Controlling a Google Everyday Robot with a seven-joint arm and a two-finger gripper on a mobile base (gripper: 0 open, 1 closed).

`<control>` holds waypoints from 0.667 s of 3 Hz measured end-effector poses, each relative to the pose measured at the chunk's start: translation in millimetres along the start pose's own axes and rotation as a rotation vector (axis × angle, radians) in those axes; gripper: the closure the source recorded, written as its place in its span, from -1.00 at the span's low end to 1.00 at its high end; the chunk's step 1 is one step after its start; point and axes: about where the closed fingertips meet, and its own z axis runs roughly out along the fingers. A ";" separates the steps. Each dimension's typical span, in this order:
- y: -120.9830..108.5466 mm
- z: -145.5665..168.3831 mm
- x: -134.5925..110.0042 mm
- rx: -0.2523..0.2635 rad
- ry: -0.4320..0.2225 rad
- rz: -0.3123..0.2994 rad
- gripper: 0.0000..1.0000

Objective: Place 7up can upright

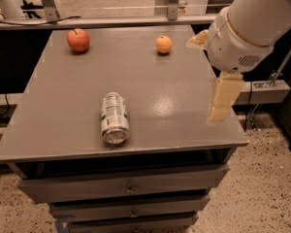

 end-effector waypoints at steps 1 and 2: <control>-3.9 34.7 -36.4 -0.011 -0.057 -0.223 -1.00; 2.6 56.5 -70.3 -0.010 -0.128 -0.438 -1.00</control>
Offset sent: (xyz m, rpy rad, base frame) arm -0.0058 0.1235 -0.0579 -0.0377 -0.1805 0.8114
